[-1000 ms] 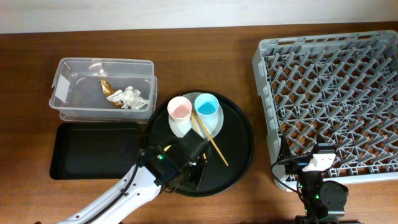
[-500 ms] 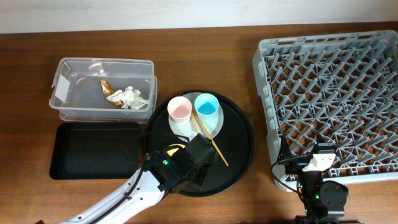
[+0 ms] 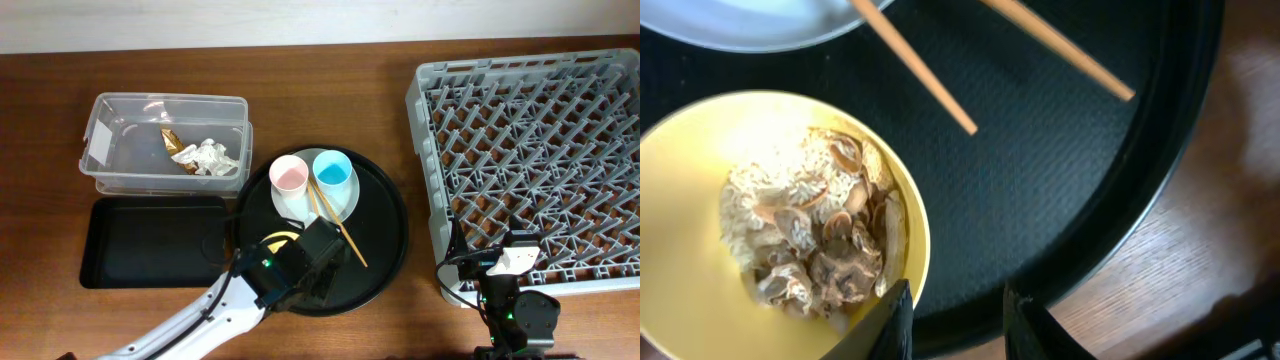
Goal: Sort waste into correct bins and load items into the dishwasher rack
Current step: 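Move the left gripper to the yellow bowl and grip its rim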
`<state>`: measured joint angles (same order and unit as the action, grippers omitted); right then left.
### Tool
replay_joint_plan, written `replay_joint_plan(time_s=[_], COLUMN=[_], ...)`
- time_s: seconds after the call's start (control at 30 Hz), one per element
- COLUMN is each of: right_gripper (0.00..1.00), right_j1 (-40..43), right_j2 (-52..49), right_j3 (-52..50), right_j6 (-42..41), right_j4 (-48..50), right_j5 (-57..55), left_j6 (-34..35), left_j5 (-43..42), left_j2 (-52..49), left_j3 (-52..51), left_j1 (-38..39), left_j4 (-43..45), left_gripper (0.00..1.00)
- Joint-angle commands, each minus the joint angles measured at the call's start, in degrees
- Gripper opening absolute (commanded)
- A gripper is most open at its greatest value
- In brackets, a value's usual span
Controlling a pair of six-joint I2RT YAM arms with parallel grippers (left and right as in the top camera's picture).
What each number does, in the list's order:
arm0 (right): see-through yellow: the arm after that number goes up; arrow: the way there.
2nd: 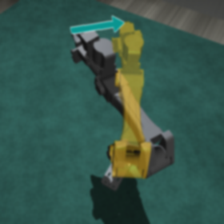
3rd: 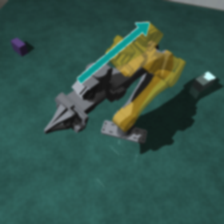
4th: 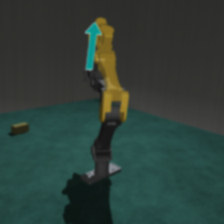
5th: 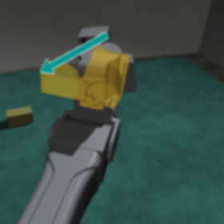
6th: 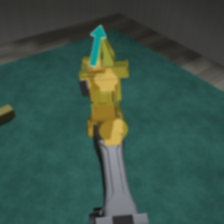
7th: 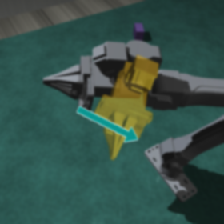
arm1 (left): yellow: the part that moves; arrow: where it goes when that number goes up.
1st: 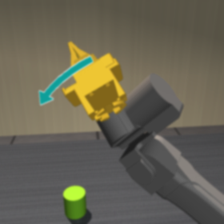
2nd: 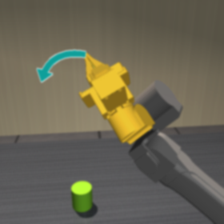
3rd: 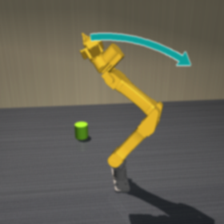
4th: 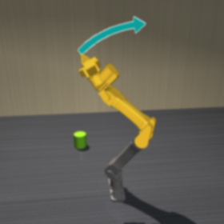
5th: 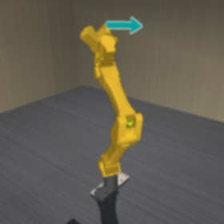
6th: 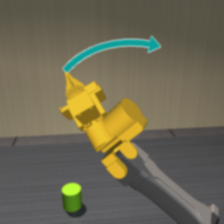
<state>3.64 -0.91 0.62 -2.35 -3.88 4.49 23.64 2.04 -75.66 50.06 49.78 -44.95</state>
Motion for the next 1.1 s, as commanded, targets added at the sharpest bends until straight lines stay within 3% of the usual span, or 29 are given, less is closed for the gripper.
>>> replay_joint_plan(time_s=[0.0, 0.2, 0.6, 1.07], right_gripper=[0.99, 0.99, 0.99, 0.99], right_j1=[-0.3, -0.3, -0.3, -0.3], right_j2=[0.3, 0.3, 0.3, 0.3], right_j3=[-0.3, -0.3, -0.3, -0.3], right_j6=[0.0, 0.0, 0.0, 0.0], right_j4=[-0.2, -0.2, -0.2, -0.2], right_j5=[-0.3, -0.3, -0.3, -0.3], left_j6=[0.8, 1.2, 1.2, 1.2], left_j5=[0.8, 1.0, 2.3, 9.5], left_j2=[-0.3, -1.0, -11.4, -11.5], left_j3=[-2.1, -2.3, -2.3, -2.3], left_j1=[0.3, 0.3, 0.3, 0.3], left_j4=[1.1, 3.0, 7.2, 7.6], left_gripper=[0.30, 0.31, 0.31, 0.30])
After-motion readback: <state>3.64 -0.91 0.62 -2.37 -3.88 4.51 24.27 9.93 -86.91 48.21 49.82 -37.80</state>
